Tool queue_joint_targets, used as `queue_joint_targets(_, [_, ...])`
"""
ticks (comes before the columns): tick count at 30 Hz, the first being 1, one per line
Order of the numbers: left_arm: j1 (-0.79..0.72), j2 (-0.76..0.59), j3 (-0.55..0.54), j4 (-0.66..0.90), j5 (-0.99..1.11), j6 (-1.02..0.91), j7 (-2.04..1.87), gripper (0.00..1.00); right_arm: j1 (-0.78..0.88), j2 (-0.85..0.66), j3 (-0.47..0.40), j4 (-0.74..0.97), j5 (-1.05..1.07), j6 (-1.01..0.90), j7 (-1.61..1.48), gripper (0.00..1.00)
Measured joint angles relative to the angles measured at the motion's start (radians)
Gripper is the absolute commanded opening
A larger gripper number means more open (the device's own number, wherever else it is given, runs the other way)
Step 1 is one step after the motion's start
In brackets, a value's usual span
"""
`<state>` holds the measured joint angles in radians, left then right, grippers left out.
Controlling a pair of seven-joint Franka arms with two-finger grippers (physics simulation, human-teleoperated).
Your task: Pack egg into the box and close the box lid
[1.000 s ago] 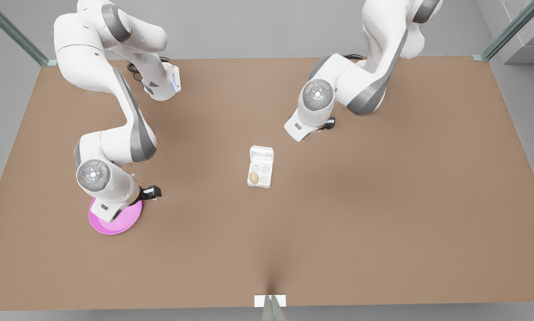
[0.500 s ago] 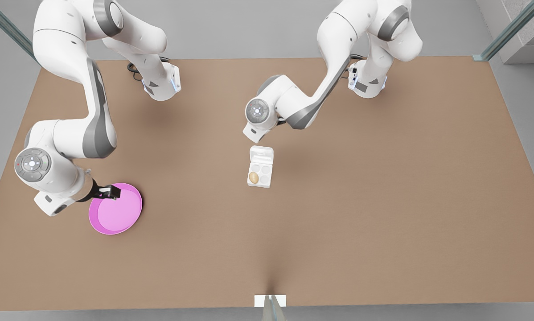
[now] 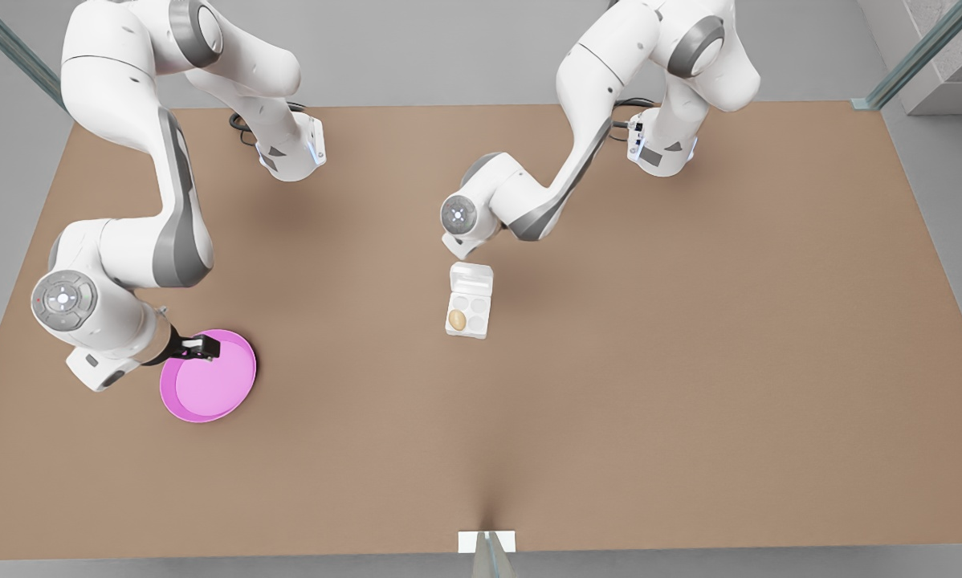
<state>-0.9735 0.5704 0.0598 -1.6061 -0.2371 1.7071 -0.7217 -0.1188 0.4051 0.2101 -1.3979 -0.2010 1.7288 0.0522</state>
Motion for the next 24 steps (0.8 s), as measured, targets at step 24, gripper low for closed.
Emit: queue_joint_targets(24, [0.01,0.138,0.005,0.12,-0.019,0.191,0.014,0.22,0.01,0.003,0.0,-0.001,0.0,0.001,0.002,1.0])
